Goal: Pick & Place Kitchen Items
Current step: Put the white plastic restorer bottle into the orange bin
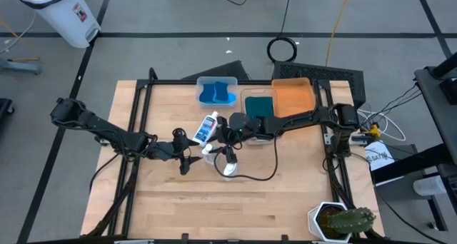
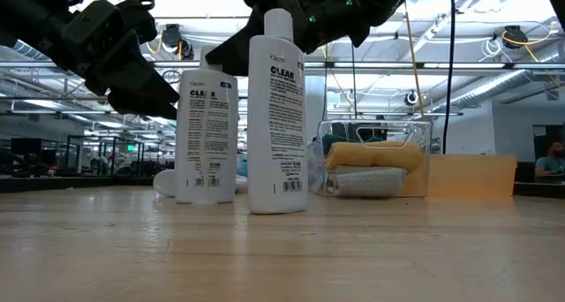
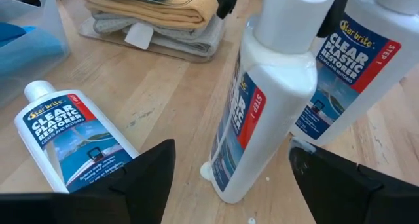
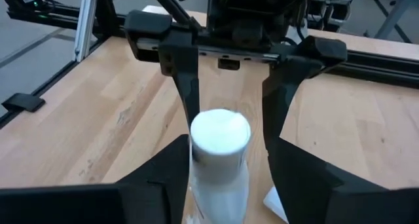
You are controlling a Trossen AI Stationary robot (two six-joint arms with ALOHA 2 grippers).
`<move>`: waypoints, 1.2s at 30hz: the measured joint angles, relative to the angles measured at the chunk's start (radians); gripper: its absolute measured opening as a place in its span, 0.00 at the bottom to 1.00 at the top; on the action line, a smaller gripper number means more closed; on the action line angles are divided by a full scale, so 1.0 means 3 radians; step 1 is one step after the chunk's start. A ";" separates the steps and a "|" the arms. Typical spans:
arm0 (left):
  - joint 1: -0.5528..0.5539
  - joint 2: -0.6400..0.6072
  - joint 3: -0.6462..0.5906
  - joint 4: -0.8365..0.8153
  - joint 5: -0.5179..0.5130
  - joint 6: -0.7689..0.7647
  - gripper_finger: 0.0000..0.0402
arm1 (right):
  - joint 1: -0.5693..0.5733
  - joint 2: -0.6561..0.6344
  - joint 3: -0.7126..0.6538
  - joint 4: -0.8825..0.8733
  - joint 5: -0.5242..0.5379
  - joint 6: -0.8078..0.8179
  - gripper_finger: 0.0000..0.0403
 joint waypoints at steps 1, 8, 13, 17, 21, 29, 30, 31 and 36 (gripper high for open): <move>0.0000 0.0000 0.0000 0.0000 0.0000 0.0000 0.75 | 0.0000 -0.0001 0.0000 -0.0003 0.0000 0.0000 0.42; 0.0000 0.0000 0.0000 0.0000 0.0000 0.0000 0.76 | 0.0000 -0.0001 0.0000 0.0003 -0.0005 -0.0018 0.32; 0.0000 0.0000 0.0000 -0.0001 -0.0001 0.0001 0.73 | 0.0000 -0.0001 0.0000 0.0003 -0.0020 -0.0058 0.21; 0.0000 0.0000 0.0000 -0.0001 0.0001 0.0001 0.72 | 0.0003 -0.0001 0.0000 0.0003 -0.0038 -0.0164 0.17; -0.0001 0.0000 0.0000 -0.0001 0.0001 0.0001 0.71 | 0.0001 -0.0001 0.0000 0.0003 -0.0090 -0.0191 0.17; 0.0001 0.0000 0.0000 -0.0003 0.0000 0.0001 0.73 | -0.0010 -0.0062 -0.0005 -0.0036 -0.0057 -0.0200 0.17; 0.0001 0.0000 0.0000 -0.0005 -0.0001 0.0001 0.73 | -0.0016 -0.0092 -0.0008 -0.0051 -0.0056 -0.0201 0.17; 0.0001 0.0000 0.0000 -0.0004 -0.0001 0.0001 0.73 | -0.0027 -0.0121 -0.0008 -0.0039 -0.0059 -0.0201 0.17; 0.0001 0.0000 0.0000 -0.0004 -0.0001 0.0001 0.71 | -0.0085 -0.0332 -0.0003 -0.0137 0.0065 -0.0194 0.17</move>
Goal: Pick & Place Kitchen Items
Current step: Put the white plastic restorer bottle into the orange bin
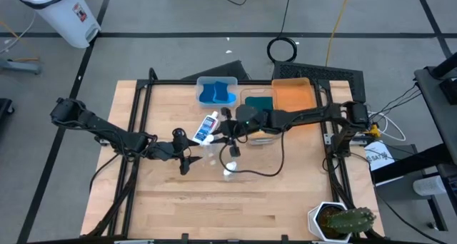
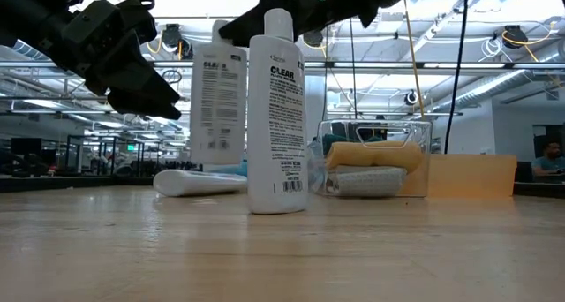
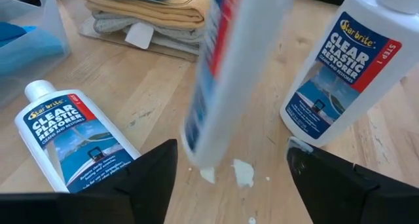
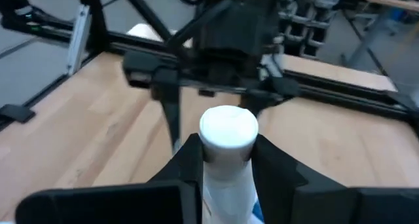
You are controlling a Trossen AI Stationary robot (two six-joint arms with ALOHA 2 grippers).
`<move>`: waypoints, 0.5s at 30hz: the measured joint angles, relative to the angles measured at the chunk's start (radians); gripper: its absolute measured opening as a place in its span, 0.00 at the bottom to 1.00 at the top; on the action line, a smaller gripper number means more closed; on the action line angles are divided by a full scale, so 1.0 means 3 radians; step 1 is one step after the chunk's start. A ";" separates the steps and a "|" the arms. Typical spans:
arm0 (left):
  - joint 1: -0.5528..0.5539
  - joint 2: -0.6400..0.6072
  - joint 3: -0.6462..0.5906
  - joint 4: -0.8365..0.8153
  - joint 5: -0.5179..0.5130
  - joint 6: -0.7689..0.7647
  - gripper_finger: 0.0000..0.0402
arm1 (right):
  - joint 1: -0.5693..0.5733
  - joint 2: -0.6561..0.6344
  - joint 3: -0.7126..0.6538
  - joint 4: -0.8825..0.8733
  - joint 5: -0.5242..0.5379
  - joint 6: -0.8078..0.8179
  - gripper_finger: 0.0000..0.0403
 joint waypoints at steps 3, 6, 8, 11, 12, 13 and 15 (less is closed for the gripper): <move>0.0000 0.0000 0.0000 0.0000 0.0000 -0.0001 0.70 | -0.0025 -0.0161 -0.0001 -0.0233 0.0083 -0.0006 0.17; 0.0000 0.0000 0.0000 0.0001 0.0000 0.0000 0.70 | -0.0054 -0.0320 0.0001 -0.0380 0.0213 -0.0007 0.17; 0.0000 0.0000 0.0000 0.0003 0.0000 0.0000 0.71 | -0.0089 -0.0461 0.0000 -0.0590 0.0253 0.0004 0.17; 0.0000 0.0000 0.0000 0.0013 0.0000 -0.0001 0.73 | -0.0165 -0.0642 0.0003 -0.0811 0.0326 0.0009 0.17; 0.0000 0.0000 0.0000 0.0017 0.0000 -0.0002 0.73 | -0.0195 -0.0705 0.0000 -0.0925 0.0324 0.0031 0.17; 0.0000 0.0000 0.0000 0.0017 0.0000 -0.0005 0.73 | -0.0226 -0.0757 -0.0001 -0.0986 0.0330 0.0044 0.17; 0.0000 0.0000 0.0000 0.0020 0.0000 -0.0005 0.73 | -0.0280 -0.0886 0.0001 -0.1104 0.0421 0.0057 0.17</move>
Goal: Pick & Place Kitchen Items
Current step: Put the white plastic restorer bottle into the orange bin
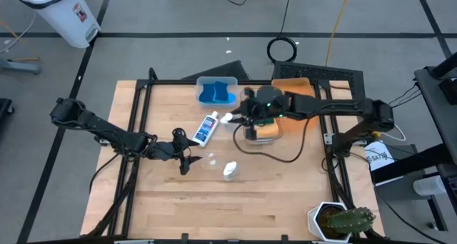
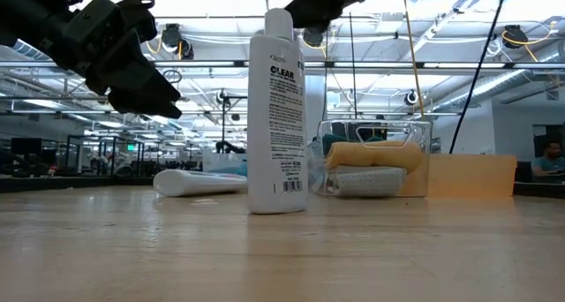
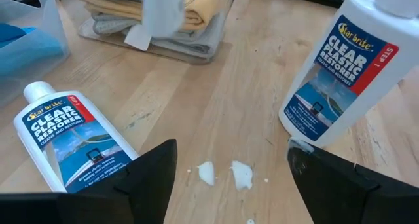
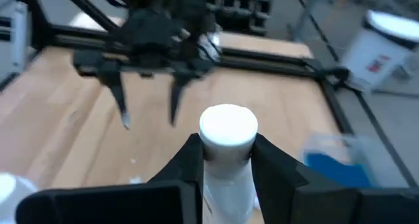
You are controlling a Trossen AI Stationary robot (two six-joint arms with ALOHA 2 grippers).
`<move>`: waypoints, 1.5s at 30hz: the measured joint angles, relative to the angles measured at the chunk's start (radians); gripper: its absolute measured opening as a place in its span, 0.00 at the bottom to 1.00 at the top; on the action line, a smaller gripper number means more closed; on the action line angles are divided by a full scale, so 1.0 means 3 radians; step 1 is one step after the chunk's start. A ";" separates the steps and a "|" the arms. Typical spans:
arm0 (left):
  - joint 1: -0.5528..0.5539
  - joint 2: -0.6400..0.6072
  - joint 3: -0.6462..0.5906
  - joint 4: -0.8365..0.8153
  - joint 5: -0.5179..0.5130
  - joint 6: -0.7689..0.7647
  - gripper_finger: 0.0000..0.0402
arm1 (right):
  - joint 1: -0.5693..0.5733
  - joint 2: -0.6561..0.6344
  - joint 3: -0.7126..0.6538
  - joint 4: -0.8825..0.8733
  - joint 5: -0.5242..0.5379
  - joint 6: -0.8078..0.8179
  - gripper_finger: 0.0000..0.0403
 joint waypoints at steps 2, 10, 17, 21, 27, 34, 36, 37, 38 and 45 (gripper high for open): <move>0.0000 0.0000 0.0001 0.0008 0.0000 -0.0001 0.72 | -0.0060 -0.0119 -0.0022 -0.0112 0.0093 0.0006 0.17; 0.0000 0.0000 0.0001 0.0031 0.0000 0.0000 0.69 | -0.0443 -0.0666 -0.0327 -0.0215 0.0250 0.0153 0.17; 0.0000 0.0000 0.0001 0.0033 -0.0024 -0.0006 0.73 | -0.0808 -0.1201 -0.0736 -0.0202 0.0568 0.0227 0.17; 0.0000 0.0000 0.0001 0.0033 -0.0030 -0.0010 0.73 | -0.0975 -0.1541 -0.0923 -0.0203 0.0917 0.0240 0.17; 0.0000 0.0000 0.0001 0.0032 -0.0070 -0.0010 0.73 | -0.1251 -0.1931 -0.1332 -0.0192 0.1454 0.0453 0.17; 0.0000 0.0000 0.0001 0.0033 -0.0081 -0.0023 0.72 | -0.1646 -0.2024 -0.1887 0.0013 0.1457 0.0756 0.13; 0.0000 -0.0001 0.0001 0.0033 -0.0083 -0.0023 0.71 | -0.1731 -0.2020 -0.2046 0.0197 0.1443 0.0774 0.09; 0.0000 -0.0001 0.0001 0.0033 -0.0083 -0.0024 0.70 | -0.1754 -0.2018 -0.2120 0.0289 0.1443 0.0773 0.07; 0.0000 -0.0001 0.0001 0.0032 -0.0081 -0.0024 0.70 | -0.1772 -0.2018 -0.2191 0.0383 0.1440 0.0771 0.05; 0.0000 -0.0001 0.0001 0.0032 -0.0083 -0.0023 0.71 | -0.1793 -0.2019 -0.2526 0.0816 0.1431 0.0756 0.04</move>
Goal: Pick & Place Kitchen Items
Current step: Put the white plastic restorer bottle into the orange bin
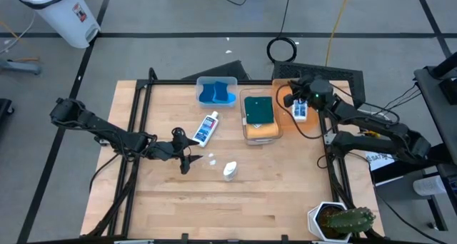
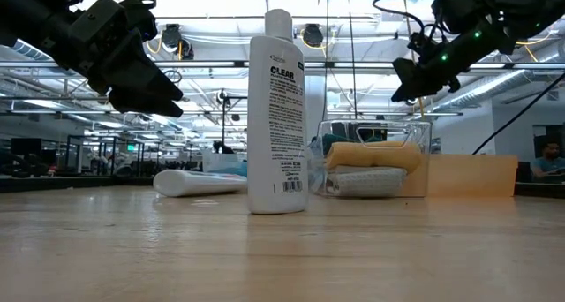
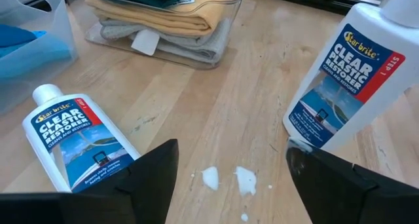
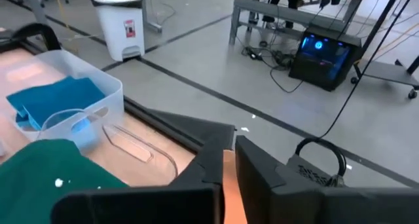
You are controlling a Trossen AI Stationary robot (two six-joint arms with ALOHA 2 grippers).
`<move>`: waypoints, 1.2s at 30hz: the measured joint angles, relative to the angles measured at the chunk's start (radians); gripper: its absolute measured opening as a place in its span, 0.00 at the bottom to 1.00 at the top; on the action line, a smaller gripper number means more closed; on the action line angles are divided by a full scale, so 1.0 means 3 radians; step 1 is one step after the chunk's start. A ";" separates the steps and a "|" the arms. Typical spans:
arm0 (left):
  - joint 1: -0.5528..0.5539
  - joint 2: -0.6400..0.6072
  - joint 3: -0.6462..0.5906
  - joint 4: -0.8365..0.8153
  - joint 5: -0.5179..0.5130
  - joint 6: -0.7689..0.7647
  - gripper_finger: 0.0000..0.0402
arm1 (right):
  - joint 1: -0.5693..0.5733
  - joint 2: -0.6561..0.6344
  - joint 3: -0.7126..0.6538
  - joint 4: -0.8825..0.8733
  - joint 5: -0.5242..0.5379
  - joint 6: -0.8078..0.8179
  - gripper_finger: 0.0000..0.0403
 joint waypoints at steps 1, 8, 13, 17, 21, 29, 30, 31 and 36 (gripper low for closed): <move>0.0000 0.0000 0.0000 0.0000 0.0000 0.0000 0.72 | 0.0006 0.0000 -0.0020 0.0036 0.0001 -0.0002 0.05; 0.0000 0.0000 0.0000 0.0030 0.0000 -0.0076 0.71 | 0.0015 -0.0002 -0.0028 0.0046 -0.0288 0.0022 0.09; 0.0034 0.0000 0.0000 0.0161 -0.0041 -0.0213 0.69 | 0.0020 -0.0008 -0.0028 0.0057 -0.0668 0.0156 0.11; 0.0194 0.0001 0.0000 0.0136 -0.0082 -0.0267 0.69 | 0.0099 -0.0008 -0.0028 0.0098 -0.0683 0.0140 0.13; 0.0366 0.0130 0.0000 0.0131 -0.0010 -0.0275 0.72 | 0.0223 -0.0008 -0.0028 0.0304 -0.0685 0.0006 0.18; 0.0788 0.0578 0.0063 0.0002 0.0165 -0.0250 0.76 | 0.0632 -0.0006 -0.0028 0.0691 -0.0675 -0.0374 0.42; 0.0844 0.0591 0.0111 -0.0089 0.0232 -0.0246 0.77 | 0.0678 -0.0006 -0.0028 0.0719 -0.0675 -0.0397 0.45; 0.0906 0.0599 0.0171 -0.0209 0.0281 -0.0237 0.78 | 0.0721 -0.0006 -0.0028 0.0737 -0.0674 -0.0425 0.49; 0.1157 0.0696 0.0487 -0.0820 0.0581 -0.0308 0.81 | 0.0915 -0.0006 -0.0028 0.0776 -0.0446 -0.0477 0.61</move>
